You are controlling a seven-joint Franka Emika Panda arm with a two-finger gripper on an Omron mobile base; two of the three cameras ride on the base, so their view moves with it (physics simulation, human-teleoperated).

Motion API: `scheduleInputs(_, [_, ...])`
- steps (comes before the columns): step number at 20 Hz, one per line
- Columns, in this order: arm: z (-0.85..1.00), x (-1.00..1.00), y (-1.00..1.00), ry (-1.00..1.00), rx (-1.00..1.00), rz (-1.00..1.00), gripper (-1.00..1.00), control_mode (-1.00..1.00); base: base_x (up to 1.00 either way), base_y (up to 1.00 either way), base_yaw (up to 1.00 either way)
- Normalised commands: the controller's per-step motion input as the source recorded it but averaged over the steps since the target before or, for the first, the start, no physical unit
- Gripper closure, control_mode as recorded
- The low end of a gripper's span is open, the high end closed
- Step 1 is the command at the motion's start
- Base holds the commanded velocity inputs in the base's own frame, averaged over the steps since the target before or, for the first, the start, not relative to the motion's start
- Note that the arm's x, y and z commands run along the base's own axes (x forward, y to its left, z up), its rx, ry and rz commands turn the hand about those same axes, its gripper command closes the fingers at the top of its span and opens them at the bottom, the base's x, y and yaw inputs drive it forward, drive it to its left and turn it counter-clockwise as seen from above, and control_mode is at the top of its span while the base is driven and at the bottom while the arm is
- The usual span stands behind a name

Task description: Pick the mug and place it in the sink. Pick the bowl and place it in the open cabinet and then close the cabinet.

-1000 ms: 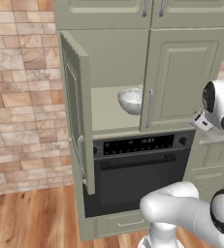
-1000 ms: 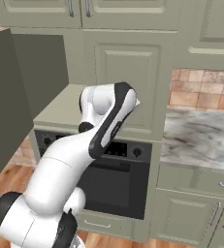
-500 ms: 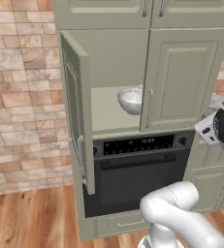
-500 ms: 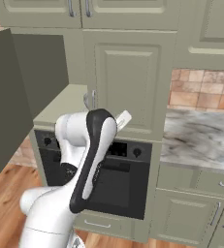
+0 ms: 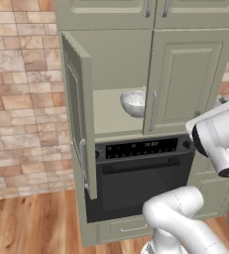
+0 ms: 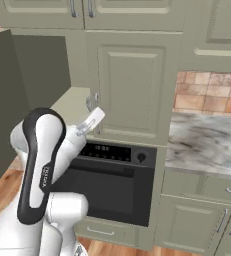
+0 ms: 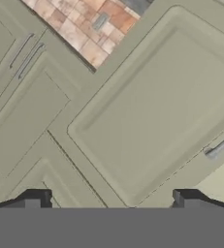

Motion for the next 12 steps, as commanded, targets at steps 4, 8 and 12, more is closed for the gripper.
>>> scheduleInputs(4, [0.49,-0.82,0.53,-0.03,0.02,0.0,-1.0,-1.0,0.0,0.0,0.0])
scheduleInputs(8, [0.23,-0.99,0.44,-0.04,0.09,-0.01,-1.0,-1.0,0.0,0.0,0.0])
scheduleInputs(12, [0.0,-0.99,0.44,-0.07,0.16,-0.05,-1.0,-1.0,0.0,0.0,0.0])
